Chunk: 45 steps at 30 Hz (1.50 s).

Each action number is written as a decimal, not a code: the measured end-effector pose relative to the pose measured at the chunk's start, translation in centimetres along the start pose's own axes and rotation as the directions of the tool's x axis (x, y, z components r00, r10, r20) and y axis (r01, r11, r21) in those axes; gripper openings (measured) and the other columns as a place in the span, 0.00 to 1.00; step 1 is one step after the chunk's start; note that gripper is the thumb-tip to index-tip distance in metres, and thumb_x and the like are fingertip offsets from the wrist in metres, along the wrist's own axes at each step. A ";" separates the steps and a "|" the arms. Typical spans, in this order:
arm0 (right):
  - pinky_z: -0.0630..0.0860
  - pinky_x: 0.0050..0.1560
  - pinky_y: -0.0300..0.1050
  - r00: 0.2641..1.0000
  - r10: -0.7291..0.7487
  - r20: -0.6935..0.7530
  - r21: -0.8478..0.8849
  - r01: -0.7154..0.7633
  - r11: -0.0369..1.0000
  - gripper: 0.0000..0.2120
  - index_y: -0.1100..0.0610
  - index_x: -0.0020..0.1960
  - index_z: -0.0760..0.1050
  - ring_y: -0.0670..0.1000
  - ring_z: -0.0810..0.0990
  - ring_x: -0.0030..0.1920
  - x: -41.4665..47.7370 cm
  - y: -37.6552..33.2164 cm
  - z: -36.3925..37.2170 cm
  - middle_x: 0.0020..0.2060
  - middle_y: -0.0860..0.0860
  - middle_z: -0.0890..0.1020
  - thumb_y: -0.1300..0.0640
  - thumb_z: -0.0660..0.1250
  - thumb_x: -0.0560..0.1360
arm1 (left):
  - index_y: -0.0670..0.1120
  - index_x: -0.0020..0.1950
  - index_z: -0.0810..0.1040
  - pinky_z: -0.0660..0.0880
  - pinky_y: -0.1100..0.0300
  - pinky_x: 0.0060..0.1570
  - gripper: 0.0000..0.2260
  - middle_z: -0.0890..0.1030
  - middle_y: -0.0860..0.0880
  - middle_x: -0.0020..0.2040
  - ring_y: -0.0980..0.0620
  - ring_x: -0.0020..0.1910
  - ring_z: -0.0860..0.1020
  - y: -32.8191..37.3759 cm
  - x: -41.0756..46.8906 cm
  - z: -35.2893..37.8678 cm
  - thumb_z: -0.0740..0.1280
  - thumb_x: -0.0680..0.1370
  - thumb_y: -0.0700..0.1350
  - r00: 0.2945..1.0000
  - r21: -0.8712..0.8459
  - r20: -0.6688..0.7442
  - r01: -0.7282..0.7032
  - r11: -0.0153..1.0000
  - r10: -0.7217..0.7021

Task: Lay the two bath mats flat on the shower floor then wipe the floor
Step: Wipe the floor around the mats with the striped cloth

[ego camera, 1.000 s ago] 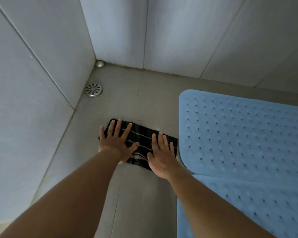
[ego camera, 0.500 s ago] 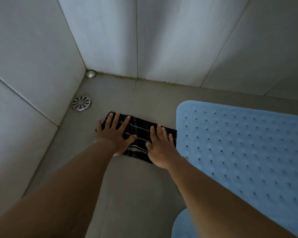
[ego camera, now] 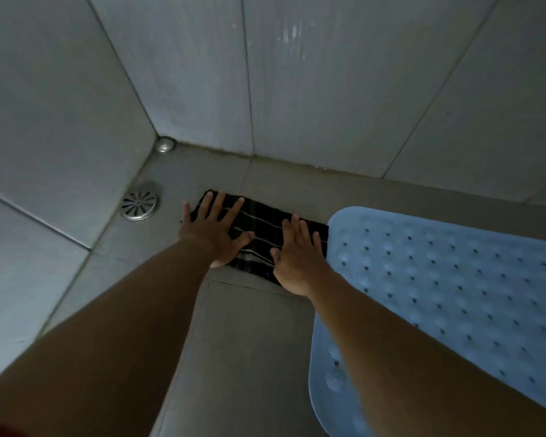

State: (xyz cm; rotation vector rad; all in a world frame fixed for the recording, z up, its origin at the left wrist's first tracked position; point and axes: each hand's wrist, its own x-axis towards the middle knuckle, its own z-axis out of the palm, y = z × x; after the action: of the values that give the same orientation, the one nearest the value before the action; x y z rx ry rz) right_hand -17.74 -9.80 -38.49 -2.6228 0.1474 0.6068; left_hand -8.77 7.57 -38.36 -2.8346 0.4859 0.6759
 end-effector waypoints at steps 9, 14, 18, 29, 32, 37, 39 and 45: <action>0.33 0.78 0.53 0.999 -0.039 0.022 -0.032 0.040 0.999 0.32 0.59 0.81 0.35 0.53 0.33 0.79 0.9 0.7 -0.8 0.79 0.55 0.34 0.50 0.49 0.86 | 0.61 0.77 0.29 0.36 0.35 0.75 0.37 0.31 0.50 0.80 0.47 0.78 0.30 -0.1 0.8 0.1 0.40 0.75 0.74 1.000 -0.026 -0.009 0.001 1.000 -0.002; 0.34 0.77 0.52 0.999 -0.033 -0.017 -0.021 0.033 0.999 0.32 0.58 0.81 0.35 0.52 0.34 0.79 3.5 1.3 -2.0 0.80 0.55 0.35 0.50 0.49 0.85 | 0.60 0.78 0.31 0.36 0.36 0.75 0.36 0.32 0.49 0.80 0.47 0.79 0.32 0.1 3.0 -1.3 0.40 0.76 0.73 0.999 -0.028 -0.038 -0.014 1.000 0.013; 0.35 0.77 0.51 0.998 -0.028 -0.051 -0.018 0.027 0.999 0.31 0.57 0.81 0.37 0.52 0.35 0.80 5.3 1.6 -3.2 0.81 0.54 0.37 0.50 0.49 0.86 | 0.60 0.79 0.32 0.36 0.36 0.75 0.36 0.33 0.48 0.81 0.46 0.79 0.32 0.2 5.3 -2.1 0.40 0.77 0.73 0.996 -0.022 -0.084 -0.025 0.999 0.024; 0.39 0.78 0.51 0.993 -0.012 -0.116 -0.113 -0.001 0.994 0.29 0.55 0.82 0.39 0.54 0.37 0.80 8.4 3.3 -5.2 0.81 0.56 0.39 0.50 0.47 0.86 | 0.57 0.81 0.35 0.39 0.33 0.75 0.27 0.36 0.46 0.81 0.43 0.79 0.34 0.3 8.8 -3.4 0.44 0.85 0.56 0.990 -0.085 -0.106 -0.099 0.991 0.090; 0.42 0.78 0.57 0.989 0.059 -0.139 -0.149 -0.079 0.986 0.30 0.46 0.82 0.44 0.56 0.40 0.80 8.5 3.9 -5.9 0.81 0.58 0.41 0.42 0.48 0.84 | 0.56 0.82 0.46 0.46 0.34 0.76 0.25 0.48 0.45 0.83 0.42 0.81 0.46 0.4 8.9 -4.2 0.49 0.85 0.53 0.976 -0.082 -0.202 -0.101 0.991 0.083; 0.57 0.72 0.64 0.990 0.084 -0.113 -0.222 -0.108 0.969 0.26 0.40 0.80 0.52 0.57 0.57 0.78 8.3 4.0 -8.2 0.79 0.53 0.59 0.47 0.52 0.84 | 0.49 0.81 0.57 0.59 0.37 0.70 0.28 0.64 0.43 0.77 0.39 0.74 0.62 1.4 8.4 -5.1 0.59 0.81 0.52 0.947 -0.205 -0.321 -0.044 0.978 -0.025; 0.61 0.69 0.62 0.985 0.047 -0.164 -0.279 -0.092 0.956 0.27 0.41 0.79 0.57 0.57 0.64 0.74 8.0 4.1 -8.6 0.75 0.52 0.67 0.54 0.58 0.82 | 0.47 0.79 0.61 0.57 0.37 0.71 0.27 0.65 0.43 0.77 0.39 0.74 0.62 1.6 8.2 -5.9 0.60 0.81 0.52 0.961 -0.157 -0.277 -0.025 0.987 -0.020; 0.66 0.64 0.54 0.927 0.027 -0.374 -0.316 -0.155 0.936 0.16 0.56 0.63 0.70 0.60 0.70 0.65 6.6 3.0 -8.3 0.60 0.56 0.77 0.57 0.67 0.78 | 0.49 0.65 0.76 0.63 0.43 0.66 0.16 0.76 0.44 0.66 0.42 0.68 0.68 1.9 7.4 -6.9 0.63 0.80 0.54 0.953 -0.044 -0.301 0.031 0.999 -0.042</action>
State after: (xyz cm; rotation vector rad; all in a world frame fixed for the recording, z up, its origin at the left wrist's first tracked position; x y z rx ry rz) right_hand -9.14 -16.18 -35.91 -3.0627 0.3053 0.1730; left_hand -0.42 2.03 -35.93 -2.9888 0.4681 0.2444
